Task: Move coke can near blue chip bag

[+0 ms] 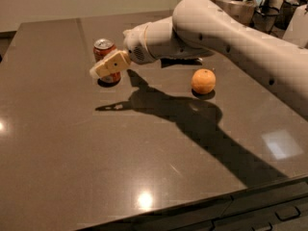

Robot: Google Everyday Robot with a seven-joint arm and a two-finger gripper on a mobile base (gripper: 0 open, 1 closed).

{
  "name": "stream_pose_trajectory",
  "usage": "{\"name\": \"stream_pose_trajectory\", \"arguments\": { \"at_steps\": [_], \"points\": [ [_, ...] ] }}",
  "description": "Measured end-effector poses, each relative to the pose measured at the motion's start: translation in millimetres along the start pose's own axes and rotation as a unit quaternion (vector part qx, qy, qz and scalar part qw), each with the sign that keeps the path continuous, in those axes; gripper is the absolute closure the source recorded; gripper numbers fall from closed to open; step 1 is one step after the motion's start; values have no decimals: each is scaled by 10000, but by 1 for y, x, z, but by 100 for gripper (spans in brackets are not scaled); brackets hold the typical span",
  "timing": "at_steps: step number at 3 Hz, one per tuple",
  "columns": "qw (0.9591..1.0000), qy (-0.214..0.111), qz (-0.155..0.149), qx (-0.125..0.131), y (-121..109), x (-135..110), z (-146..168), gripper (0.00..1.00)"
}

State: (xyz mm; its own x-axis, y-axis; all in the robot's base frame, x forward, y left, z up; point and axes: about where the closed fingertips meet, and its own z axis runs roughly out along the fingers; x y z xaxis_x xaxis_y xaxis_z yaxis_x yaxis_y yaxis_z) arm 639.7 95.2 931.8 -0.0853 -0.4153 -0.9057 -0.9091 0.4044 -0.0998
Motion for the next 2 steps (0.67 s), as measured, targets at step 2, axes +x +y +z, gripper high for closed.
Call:
{"name": "stream_pose_trajectory", "arguments": {
  "at_steps": [2],
  "points": [
    [9996,-109,213,165,-9,3,18,2]
  ]
}}
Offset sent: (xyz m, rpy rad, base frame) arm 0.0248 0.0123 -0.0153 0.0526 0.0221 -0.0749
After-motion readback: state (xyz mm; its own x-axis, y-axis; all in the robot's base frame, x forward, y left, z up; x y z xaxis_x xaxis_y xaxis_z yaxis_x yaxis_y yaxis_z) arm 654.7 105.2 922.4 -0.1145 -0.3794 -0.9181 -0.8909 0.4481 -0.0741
